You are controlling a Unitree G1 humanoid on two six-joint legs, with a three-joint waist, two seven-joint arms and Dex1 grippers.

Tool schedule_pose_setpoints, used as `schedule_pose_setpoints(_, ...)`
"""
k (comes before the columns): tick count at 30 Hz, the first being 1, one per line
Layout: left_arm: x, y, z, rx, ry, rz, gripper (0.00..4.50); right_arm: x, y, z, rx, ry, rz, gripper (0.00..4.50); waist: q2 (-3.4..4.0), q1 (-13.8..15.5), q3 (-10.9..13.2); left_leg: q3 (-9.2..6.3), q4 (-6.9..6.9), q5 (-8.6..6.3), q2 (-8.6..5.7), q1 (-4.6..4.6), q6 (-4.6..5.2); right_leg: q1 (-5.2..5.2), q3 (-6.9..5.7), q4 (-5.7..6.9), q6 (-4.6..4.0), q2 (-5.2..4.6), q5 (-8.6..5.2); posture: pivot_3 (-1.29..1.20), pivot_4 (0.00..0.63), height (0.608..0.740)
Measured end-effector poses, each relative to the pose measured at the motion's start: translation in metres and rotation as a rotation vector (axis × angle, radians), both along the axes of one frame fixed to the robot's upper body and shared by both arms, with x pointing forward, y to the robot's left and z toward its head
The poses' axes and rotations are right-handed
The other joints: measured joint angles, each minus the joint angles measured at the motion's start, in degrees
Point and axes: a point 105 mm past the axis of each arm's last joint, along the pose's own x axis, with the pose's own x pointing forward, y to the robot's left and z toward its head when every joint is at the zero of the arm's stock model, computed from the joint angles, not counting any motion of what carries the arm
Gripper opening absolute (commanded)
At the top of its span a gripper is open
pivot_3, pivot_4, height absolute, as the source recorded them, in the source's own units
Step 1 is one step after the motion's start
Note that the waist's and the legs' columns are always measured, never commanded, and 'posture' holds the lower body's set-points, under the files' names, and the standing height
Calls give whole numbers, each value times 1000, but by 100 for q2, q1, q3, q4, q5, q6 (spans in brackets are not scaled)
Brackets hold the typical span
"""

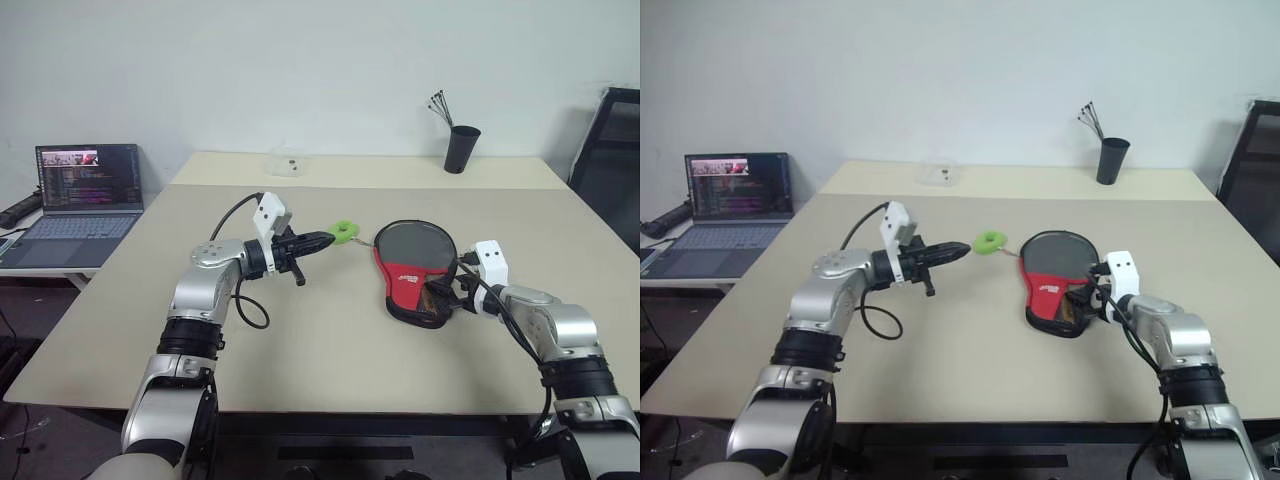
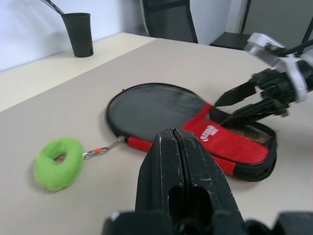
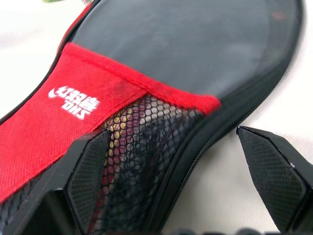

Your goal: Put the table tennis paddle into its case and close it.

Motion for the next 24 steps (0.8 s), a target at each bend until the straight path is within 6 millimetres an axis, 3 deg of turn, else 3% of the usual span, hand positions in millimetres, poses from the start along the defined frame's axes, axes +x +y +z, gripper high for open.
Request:
schedule_pose_setpoints(4,-2,0,3,-7,-1,1,41,5,-9,-9,38,45,-61,4500,0,-1,-1,4,0,0,-1,1,0,1,4,0,-1,0,0,0,150,740)
schedule_pose_setpoints(16,-4,3,2,2,9,6,41,5,-7,-9,56,62,-50,4500,0,-15,-4,5,-2,0,0,4,1,1,5,1,-1,0,0,0,150,740)
schedule_pose_setpoints(19,-5,0,0,11,13,-4,0,4,-1,-11,42,65,-26,3953,0,-23,-4,5,-2,0,2,5,1,1,5,2,-1,0,0,0,150,740)
schedule_pose_setpoints(24,-8,-1,-1,20,11,-17,0,3,21,-14,38,62,37,2286,-5,-90,-14,6,-3,0,5,8,1,2,6,5,-1,1,0,0,150,740)
